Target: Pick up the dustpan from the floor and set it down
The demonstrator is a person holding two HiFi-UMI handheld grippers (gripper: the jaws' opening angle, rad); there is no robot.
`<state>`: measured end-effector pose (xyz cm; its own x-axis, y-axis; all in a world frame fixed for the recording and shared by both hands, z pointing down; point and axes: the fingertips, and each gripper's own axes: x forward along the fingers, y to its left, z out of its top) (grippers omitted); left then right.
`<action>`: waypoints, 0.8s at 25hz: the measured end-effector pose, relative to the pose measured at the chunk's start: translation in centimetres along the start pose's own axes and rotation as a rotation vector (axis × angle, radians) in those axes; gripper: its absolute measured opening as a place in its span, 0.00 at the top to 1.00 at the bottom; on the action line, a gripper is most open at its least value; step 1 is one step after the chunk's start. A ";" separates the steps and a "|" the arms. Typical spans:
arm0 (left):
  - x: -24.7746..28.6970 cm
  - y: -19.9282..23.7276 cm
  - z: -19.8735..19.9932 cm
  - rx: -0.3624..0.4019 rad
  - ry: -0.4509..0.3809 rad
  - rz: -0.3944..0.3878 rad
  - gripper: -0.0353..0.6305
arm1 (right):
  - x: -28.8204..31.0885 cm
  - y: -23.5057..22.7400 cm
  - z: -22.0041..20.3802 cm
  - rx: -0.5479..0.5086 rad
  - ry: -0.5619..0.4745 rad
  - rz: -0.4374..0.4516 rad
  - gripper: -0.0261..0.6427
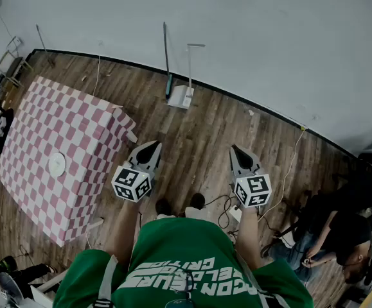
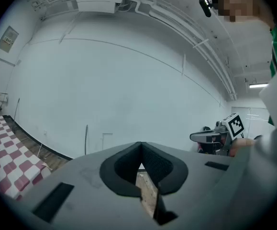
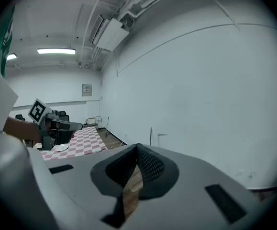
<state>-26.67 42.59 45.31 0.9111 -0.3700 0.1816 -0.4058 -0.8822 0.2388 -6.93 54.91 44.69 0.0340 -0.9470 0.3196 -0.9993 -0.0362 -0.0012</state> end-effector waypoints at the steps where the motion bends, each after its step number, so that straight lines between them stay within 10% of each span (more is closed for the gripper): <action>1: 0.0 0.1 0.1 0.000 0.000 0.000 0.94 | 0.1 0.0 0.0 0.001 0.000 0.001 0.95; 20: 6.4 1.0 0.3 0.051 0.032 0.089 0.94 | 4.6 -8.8 -1.6 -0.018 0.030 0.084 0.95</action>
<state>-21.26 39.26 46.45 0.8684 -0.4389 0.2309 -0.4803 -0.8602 0.1714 1.99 51.37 47.65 -0.0501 -0.9365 0.3471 -0.9987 0.0490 -0.0119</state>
